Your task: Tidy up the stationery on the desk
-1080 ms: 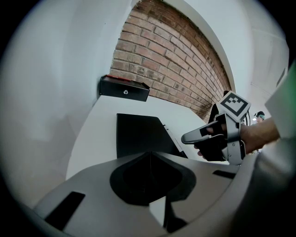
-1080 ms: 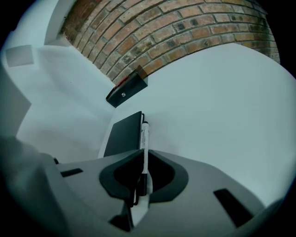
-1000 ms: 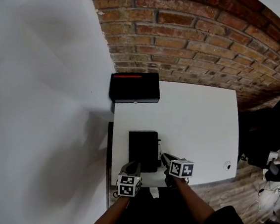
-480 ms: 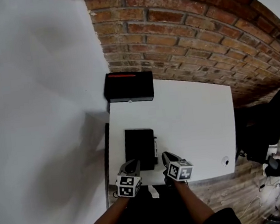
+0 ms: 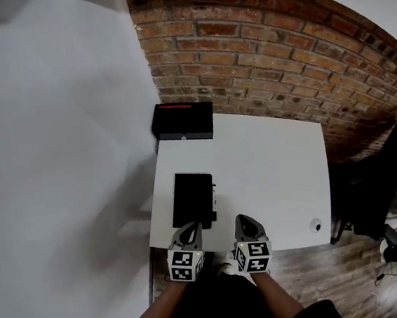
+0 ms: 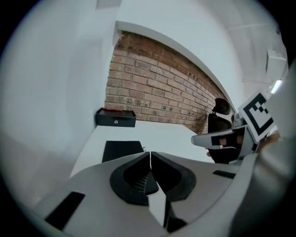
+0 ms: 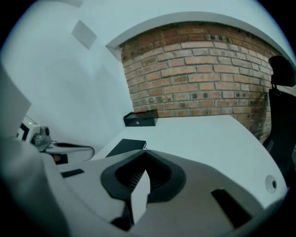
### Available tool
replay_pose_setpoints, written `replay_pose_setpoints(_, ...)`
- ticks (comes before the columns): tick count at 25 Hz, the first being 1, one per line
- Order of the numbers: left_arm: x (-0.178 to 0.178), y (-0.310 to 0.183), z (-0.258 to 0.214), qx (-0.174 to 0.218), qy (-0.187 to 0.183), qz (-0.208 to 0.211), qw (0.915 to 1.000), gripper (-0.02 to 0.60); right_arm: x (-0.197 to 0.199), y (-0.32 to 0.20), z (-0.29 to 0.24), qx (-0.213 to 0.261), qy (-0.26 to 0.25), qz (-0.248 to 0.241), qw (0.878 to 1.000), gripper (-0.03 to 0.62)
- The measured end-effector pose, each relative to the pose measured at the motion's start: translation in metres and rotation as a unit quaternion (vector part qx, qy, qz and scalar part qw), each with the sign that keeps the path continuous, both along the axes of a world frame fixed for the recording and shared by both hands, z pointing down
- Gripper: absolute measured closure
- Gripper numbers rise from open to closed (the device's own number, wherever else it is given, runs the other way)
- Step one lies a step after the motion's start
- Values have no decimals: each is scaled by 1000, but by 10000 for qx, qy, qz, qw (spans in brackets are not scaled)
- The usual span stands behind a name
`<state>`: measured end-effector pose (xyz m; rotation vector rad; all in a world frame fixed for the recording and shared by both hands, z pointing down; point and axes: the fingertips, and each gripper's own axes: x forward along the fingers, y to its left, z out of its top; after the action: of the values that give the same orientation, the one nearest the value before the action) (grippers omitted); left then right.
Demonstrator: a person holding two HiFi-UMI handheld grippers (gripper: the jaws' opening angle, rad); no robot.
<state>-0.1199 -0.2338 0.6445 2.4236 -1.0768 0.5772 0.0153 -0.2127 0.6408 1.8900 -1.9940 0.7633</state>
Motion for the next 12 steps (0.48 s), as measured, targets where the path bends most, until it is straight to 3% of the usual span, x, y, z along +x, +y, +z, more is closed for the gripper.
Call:
replay_pose_setpoints(7,8,67,-59,499,310,-284,9979,561,8,72,-69,892,317,-111,9955,572)
replay_pose_setpoints(12,15,116,-86,832,213,-152,9962,561,18,129,-91,1055,345,-55,9938,572)
